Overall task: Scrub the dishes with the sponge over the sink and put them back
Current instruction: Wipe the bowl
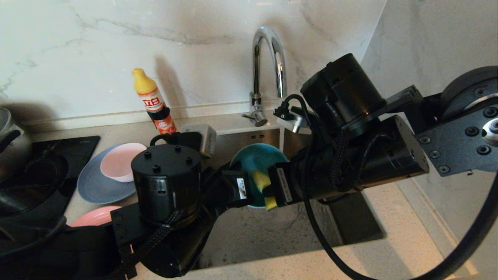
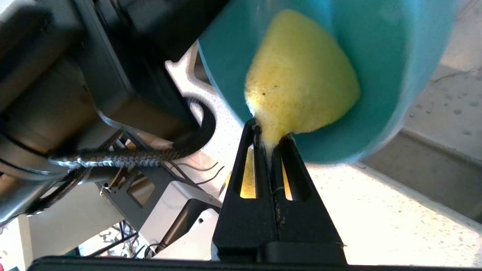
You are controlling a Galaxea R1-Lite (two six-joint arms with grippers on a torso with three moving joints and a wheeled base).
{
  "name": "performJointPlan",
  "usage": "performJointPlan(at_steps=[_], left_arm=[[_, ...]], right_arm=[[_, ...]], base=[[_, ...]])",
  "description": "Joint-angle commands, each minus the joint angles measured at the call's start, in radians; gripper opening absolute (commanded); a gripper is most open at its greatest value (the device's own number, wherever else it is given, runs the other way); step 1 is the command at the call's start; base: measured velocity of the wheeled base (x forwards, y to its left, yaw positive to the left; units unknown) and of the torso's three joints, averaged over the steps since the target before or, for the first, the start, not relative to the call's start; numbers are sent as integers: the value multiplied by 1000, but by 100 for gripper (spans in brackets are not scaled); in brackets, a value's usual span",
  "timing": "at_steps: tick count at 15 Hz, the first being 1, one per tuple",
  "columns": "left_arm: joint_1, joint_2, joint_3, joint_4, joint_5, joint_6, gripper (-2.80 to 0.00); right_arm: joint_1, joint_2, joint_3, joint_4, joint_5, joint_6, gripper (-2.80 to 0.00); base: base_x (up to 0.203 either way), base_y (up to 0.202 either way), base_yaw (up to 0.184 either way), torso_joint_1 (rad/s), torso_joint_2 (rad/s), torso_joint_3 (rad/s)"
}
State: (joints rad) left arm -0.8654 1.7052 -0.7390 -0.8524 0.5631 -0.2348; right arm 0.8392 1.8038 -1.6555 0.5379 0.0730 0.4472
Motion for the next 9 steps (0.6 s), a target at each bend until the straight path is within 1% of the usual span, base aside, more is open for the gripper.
performJointPlan(at_steps=[1, 3, 5, 7, 9], left_arm=[[6, 26, 20, -97, 19, 24, -280], [6, 42, 59, -220, 20, 60, -280], [6, 73, 105, -368, 20, 104, -280], [5, 106, 137, -518, 19, 156, -280], [5, 131, 154, -616, 16, 204, -280]], right_arm=[[6, 6, -10, 6, 5, 5, -280], [9, 9, -34, 33, 16, 5, -280], [11, 19, -54, 45, 25, 10, -280], [13, 33, -73, 47, 27, 34, -280], [17, 35, -87, 47, 25, 35, -280]], base=[[0, 0, 0, 0, 0, 0], [0, 0, 0, 0, 0, 0], [0, 0, 0, 0, 0, 0], [0, 0, 0, 0, 0, 0], [0, 0, 0, 0, 0, 0]])
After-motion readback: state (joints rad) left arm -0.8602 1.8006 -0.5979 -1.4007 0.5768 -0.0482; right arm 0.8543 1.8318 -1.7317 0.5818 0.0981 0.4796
